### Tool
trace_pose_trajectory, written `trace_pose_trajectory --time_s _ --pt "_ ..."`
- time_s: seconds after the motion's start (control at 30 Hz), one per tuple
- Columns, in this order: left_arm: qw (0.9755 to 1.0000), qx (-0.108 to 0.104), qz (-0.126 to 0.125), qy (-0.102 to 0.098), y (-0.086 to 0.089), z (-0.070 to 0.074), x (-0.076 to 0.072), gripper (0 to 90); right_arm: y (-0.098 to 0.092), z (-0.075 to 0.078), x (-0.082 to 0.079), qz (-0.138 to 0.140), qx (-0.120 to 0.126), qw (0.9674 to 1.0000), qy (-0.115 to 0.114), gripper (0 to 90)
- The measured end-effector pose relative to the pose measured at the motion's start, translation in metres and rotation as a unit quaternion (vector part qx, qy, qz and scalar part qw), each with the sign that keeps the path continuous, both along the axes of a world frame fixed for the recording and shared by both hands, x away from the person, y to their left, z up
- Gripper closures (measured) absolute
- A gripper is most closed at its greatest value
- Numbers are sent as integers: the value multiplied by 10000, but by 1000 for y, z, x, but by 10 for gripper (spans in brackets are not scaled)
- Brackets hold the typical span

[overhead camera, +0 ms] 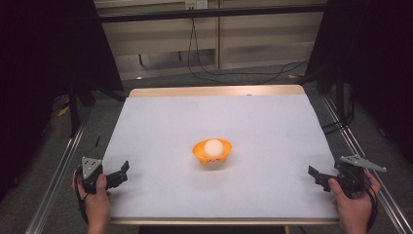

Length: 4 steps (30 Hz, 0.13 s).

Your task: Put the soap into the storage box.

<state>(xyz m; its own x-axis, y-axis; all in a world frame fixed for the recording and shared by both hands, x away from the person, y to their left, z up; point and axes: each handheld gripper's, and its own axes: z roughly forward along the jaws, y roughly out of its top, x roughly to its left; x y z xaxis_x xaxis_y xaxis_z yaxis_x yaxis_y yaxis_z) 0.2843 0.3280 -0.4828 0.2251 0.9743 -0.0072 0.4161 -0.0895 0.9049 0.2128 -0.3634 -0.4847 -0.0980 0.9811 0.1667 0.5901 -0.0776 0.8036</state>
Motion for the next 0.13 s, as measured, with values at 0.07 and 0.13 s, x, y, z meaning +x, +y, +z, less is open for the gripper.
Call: trace_pose_trajectory --time_s 0.07,0.13 --pt "10000 -20 -14 -10 0 0 0 5 -1 -1 0 -63 111 9999 25 0" --pt "10000 -60 -1 12 0 0 0 7 -2 -2 0 -35 139 9999 19 0"
